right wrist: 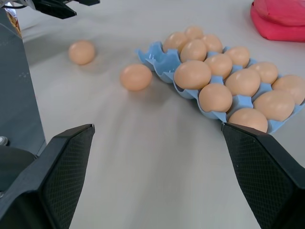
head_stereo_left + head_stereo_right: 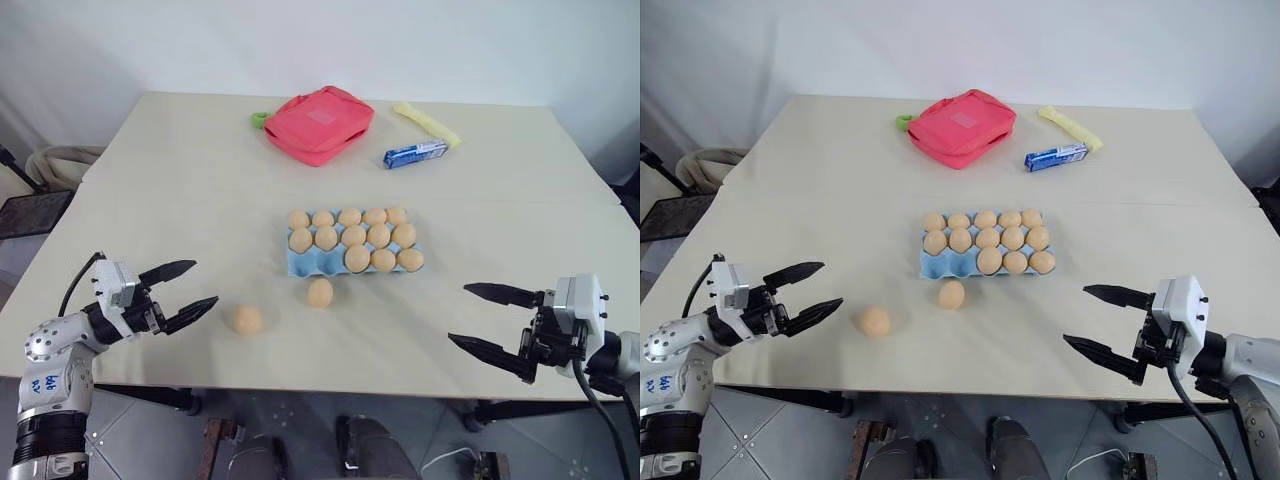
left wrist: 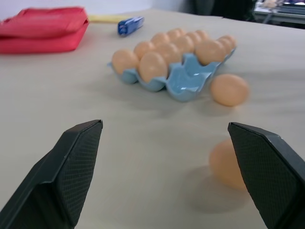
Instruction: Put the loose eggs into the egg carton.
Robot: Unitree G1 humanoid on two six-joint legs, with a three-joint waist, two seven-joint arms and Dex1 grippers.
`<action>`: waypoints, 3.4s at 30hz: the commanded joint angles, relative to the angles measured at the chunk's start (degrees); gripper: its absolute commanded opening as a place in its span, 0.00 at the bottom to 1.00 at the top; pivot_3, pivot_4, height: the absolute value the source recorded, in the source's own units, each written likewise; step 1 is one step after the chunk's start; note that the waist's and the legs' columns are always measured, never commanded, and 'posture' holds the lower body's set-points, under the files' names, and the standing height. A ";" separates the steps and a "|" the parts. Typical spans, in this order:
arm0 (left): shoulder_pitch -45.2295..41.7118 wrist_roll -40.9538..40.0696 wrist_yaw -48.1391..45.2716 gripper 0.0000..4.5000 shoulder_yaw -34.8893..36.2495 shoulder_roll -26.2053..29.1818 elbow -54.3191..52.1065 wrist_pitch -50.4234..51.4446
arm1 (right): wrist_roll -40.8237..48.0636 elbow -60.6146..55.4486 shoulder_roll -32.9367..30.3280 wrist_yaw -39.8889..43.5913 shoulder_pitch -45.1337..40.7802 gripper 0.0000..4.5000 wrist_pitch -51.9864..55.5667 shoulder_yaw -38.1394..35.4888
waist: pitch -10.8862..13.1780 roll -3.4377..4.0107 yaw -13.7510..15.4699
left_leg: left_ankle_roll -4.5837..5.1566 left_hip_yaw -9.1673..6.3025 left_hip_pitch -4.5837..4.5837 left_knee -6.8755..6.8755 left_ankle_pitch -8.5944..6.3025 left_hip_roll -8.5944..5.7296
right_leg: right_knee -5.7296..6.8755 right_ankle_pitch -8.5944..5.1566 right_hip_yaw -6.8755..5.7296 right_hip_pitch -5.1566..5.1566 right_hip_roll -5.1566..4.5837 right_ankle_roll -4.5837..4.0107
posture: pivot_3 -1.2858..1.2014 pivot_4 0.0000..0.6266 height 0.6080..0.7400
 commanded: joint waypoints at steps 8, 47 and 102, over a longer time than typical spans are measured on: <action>7.16 -1.43 7.72 1.00 1.65 0.10 -13.42 4.99 | 0.64 -1.22 3.49 -4.23 3.00 0.99 -1.79 1.44 | 0.00 0.00 -0.06 | -0.04 0.00 0.00 -0.01 -0.02 0.00 | 0.01 -0.02 0.01 -0.01 -0.03 -0.04 | 0.52 0.24 1.00; -6.51 9.25 1.70 0.53 -14.92 -6.35 3.70 -6.08 | -0.68 -3.12 2.28 -11.83 0.99 1.00 -0.76 5.34 | -0.01 0.02 0.41 | 0.04 0.00 -0.01 0.07 0.03 -0.04 | 0.05 0.01 0.03 0.00 -0.02 0.01 | 0.52 0.24 1.00; -31.43 12.94 7.40 0.99 -21.95 -18.17 7.97 8.57 | -3.92 -0.38 5.34 -13.74 3.80 1.00 -7.25 6.82 | 0.01 0.02 1.26 | 0.07 0.01 -0.04 0.26 0.05 -0.07 | 0.13 0.10 0.08 0.04 0.11 0.18 | 0.52 0.24 1.00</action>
